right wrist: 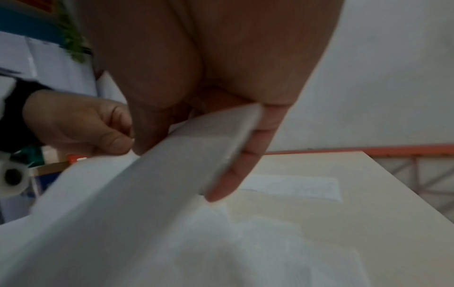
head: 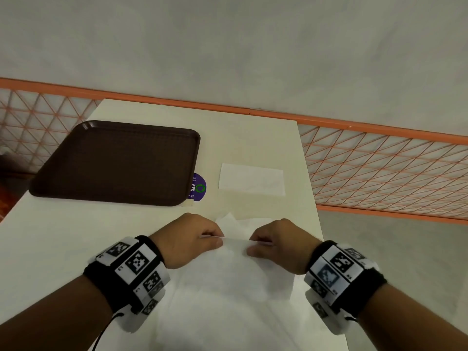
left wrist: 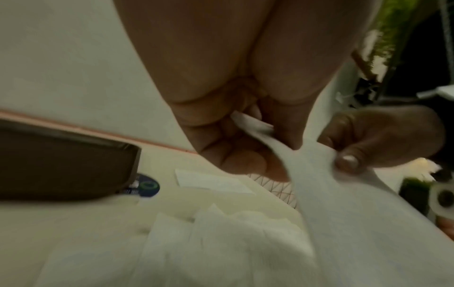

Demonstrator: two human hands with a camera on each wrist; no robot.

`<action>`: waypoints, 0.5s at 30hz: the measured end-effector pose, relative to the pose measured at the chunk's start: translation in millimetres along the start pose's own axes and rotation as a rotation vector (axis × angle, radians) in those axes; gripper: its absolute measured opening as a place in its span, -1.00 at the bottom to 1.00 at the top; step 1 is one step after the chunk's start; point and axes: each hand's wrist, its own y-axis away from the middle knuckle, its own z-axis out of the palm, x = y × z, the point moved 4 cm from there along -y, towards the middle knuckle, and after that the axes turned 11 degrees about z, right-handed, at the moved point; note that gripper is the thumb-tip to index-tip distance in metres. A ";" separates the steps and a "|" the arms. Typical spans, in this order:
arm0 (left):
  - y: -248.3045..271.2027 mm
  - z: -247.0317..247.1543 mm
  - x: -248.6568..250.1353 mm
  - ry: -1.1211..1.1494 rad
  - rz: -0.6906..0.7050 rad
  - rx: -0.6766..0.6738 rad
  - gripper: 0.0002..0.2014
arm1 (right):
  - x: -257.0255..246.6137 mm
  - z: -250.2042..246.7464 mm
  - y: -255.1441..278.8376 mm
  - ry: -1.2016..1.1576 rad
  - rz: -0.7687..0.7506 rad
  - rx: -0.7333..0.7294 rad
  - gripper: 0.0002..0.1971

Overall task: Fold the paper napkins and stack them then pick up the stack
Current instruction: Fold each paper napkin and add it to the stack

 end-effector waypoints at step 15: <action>-31.3 69.6 -52.3 -0.466 -0.260 -0.121 -0.70 | 79.4 73.2 -31.2 -0.037 0.435 -0.048 -0.70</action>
